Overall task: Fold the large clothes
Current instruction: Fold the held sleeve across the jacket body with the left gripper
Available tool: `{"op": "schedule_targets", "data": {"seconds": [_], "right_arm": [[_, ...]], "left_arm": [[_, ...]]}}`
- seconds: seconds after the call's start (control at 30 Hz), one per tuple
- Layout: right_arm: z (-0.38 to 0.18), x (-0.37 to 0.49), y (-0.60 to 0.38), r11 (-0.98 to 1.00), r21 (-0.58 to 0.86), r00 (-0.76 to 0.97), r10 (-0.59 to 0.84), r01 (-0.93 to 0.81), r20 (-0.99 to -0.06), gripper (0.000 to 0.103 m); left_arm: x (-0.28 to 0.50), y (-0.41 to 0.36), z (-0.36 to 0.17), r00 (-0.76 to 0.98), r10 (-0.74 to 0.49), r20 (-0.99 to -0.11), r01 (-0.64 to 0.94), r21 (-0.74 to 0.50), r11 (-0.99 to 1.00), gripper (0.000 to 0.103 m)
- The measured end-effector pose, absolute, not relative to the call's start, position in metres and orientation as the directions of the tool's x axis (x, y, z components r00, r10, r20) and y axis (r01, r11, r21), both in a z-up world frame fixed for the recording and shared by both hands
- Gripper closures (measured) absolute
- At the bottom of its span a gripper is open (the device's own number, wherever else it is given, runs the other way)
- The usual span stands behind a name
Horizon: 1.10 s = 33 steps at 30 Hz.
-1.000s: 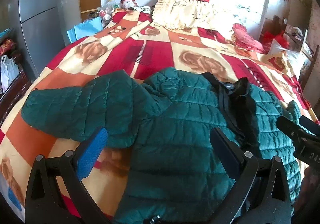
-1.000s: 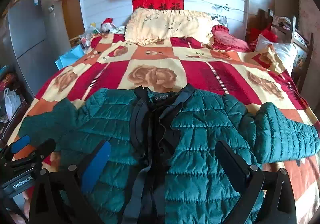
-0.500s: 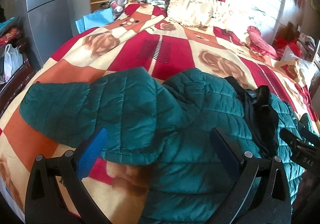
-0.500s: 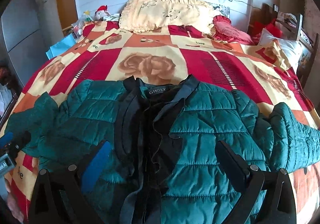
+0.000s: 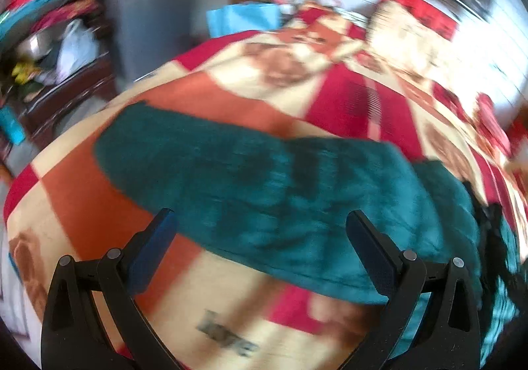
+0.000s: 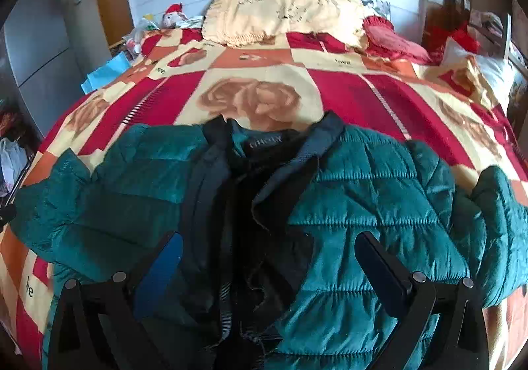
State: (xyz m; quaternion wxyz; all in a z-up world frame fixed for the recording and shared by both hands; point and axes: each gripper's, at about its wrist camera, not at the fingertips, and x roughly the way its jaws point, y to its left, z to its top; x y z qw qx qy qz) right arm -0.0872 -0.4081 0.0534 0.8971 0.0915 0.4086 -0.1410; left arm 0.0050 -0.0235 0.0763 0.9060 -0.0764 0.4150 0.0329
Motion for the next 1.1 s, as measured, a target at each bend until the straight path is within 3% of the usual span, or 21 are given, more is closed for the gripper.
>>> {"op": "schedule_targets", "data": {"seconds": [0.43,0.6,0.77,0.83,0.87,0.93,1.1], "right_arm": [[0.051,-0.089,-0.399,0.957,0.041,0.625,-0.154,0.286,-0.765,0.0],[0.051,-0.09,-0.398,0.96,0.029,0.62,-0.157,0.279,-0.769,0.0],[0.052,-0.091,-0.399,0.96,0.029,0.617,-0.157,0.28,-0.771,0.0],[0.052,-0.092,-0.4,0.959,0.023,0.618,-0.163,0.281,-0.769,0.0],[0.052,-0.093,-0.4,0.959,0.021,0.618,-0.166,0.283,-0.769,0.0],[0.052,-0.095,-0.402,0.958,0.025,0.616,-0.165,0.287,-0.77,0.0],[0.056,-0.102,-0.409,0.954,0.034,0.619,-0.165,0.296,-0.767,0.0]], "left_arm": [[0.035,0.137,0.033,0.59,0.163,-0.791,-0.587,-0.281,0.759,0.001],[0.05,0.144,0.013,0.553,0.148,-0.82,-0.605,-0.273,0.748,0.001],[0.062,0.141,0.007,0.593,0.131,-0.795,-0.558,-0.288,0.779,0.002],[0.066,0.138,0.008,0.615,0.11,-0.781,-0.526,-0.302,0.795,0.04],[0.068,0.136,0.009,0.619,0.085,-0.781,-0.503,-0.311,0.806,0.049],[0.071,0.131,0.014,0.622,0.036,-0.782,-0.474,-0.34,0.812,0.079],[0.05,0.109,0.056,0.709,-0.062,-0.703,-0.354,-0.429,0.831,0.089]]}}
